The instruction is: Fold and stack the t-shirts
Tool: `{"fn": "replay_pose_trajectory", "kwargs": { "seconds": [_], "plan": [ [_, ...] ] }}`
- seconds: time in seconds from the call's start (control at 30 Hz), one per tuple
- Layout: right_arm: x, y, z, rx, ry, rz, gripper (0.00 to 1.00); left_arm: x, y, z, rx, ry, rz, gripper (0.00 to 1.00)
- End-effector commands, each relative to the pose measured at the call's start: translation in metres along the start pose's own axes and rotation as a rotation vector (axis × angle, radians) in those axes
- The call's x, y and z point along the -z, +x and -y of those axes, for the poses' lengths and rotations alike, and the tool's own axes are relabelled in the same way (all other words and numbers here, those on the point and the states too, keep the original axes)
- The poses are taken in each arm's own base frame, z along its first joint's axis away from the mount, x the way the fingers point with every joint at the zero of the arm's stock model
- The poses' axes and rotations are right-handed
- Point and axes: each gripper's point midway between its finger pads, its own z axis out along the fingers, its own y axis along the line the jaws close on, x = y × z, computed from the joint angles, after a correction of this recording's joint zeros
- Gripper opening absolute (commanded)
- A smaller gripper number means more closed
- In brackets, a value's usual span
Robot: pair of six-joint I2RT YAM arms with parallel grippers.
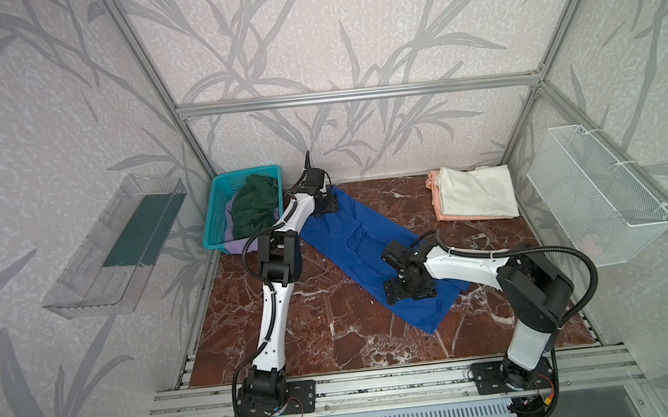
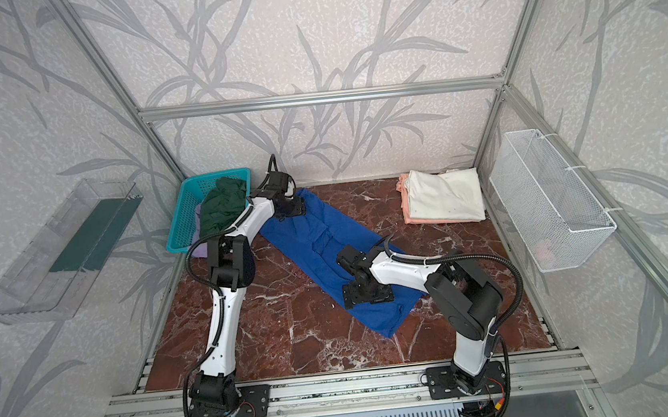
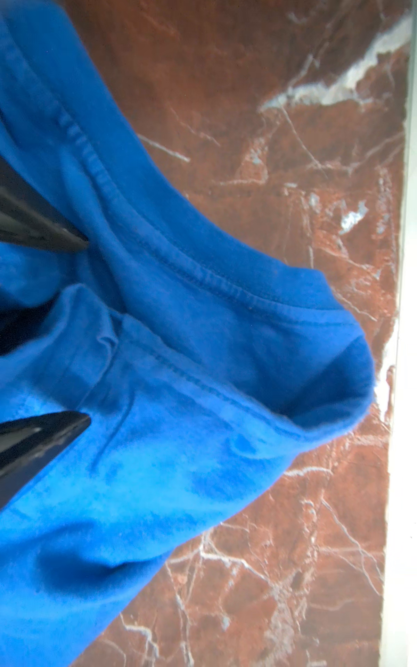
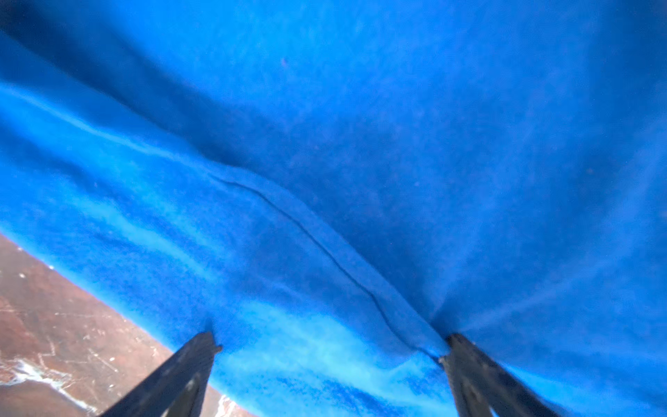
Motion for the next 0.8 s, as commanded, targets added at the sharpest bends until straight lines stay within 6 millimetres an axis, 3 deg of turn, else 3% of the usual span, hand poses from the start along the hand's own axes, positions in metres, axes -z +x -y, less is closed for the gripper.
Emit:
{"fn": "replay_pose_trajectory", "kwargs": {
  "seconds": [0.0,0.47,0.77],
  "plan": [
    [-0.017,0.030,-0.017,0.029,-0.057,-0.128,0.99,-0.007,0.001,0.001,-0.029,0.023,-0.008,0.71],
    [-0.009,0.038,-0.036,0.062,-0.081,-0.151,0.99,-0.007,-0.008,0.017,-0.076,0.114,0.013,0.72],
    [-0.007,0.045,-0.057,0.110,-0.118,-0.146,0.99,-0.002,-0.015,0.038,-0.129,0.215,0.036,0.72]
  ]
}}
